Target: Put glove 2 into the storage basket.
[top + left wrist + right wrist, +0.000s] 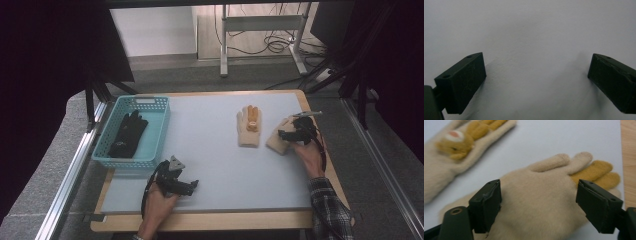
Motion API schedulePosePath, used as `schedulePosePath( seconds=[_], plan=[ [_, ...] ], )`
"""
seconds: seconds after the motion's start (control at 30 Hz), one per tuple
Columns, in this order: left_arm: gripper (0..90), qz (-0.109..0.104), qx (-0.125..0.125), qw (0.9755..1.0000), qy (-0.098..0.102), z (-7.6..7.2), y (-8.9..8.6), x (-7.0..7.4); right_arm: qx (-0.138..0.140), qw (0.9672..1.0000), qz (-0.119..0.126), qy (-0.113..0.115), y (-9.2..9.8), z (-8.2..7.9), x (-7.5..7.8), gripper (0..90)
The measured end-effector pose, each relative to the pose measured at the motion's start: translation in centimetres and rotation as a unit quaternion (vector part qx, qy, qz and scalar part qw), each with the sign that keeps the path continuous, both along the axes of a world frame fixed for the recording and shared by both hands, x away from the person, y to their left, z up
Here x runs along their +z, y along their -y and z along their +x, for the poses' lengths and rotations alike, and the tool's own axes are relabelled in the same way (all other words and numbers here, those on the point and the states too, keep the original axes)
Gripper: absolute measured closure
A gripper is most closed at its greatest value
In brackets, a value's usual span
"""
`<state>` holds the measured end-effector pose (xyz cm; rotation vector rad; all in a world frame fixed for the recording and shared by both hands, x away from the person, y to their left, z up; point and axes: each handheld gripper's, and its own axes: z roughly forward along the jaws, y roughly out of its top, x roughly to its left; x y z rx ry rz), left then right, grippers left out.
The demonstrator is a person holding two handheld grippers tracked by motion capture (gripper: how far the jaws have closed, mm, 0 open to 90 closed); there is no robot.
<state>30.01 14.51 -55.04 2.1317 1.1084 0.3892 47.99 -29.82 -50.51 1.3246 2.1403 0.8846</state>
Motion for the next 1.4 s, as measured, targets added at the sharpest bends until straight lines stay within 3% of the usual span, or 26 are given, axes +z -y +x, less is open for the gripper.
schedulePosePath(
  seconds=[0.13,0.2,0.27,0.4,0.5,0.6,0.77,1.03,1.2,1.4],
  plan=[
    [1.7,0.000,0.000,1.0000,0.000,0.0,0.0,0.0,0.001,0.9999,-0.011,-0.013,-0.5,1.0,-1.0,19.9],
    [1.7,0.000,0.000,1.0000,0.000,0.0,0.0,0.0,0.005,0.9995,-0.032,-0.006,-0.9,0.8,-1.2,30.9],
    [1.7,0.000,0.000,1.0000,0.000,0.0,0.0,0.0,0.006,0.9994,-0.034,-0.007,-1.1,0.4,-1.0,44.5],
    [1.7,0.001,0.000,1.0000,0.000,0.0,0.0,0.0,0.007,0.9985,-0.055,0.004,-1.5,-0.2,-0.7,59.3],
    [1.7,0.003,-0.002,1.0000,0.000,0.0,0.0,0.0,0.010,0.9993,-0.036,0.006,-1.3,-0.6,-0.3,67.2],
    [1.7,0.002,-0.001,1.0000,0.000,0.0,0.0,0.0,0.018,0.9996,-0.013,0.019,-0.9,-1.1,0.5,80.7],
    [1.7,0.002,-0.001,1.0000,0.000,0.0,0.0,0.0,0.022,0.9995,-0.015,0.019,-0.7,-1.8,1.4,82.0],
    [1.7,0.002,-0.001,1.0000,0.000,0.0,0.0,0.0,0.039,0.9981,0.033,0.034,-0.2,-3.5,3.6,82.1],
    [1.7,0.001,0.000,1.0000,0.000,0.0,0.0,0.0,0.073,0.9946,0.056,0.049,-1.1,-5.4,5.3,82.0],
    [1.7,0.001,0.000,1.0000,0.000,0.0,0.0,0.0,0.127,0.9877,0.069,0.059,-3.4,-7.9,6.6,82.0]
  ],
)
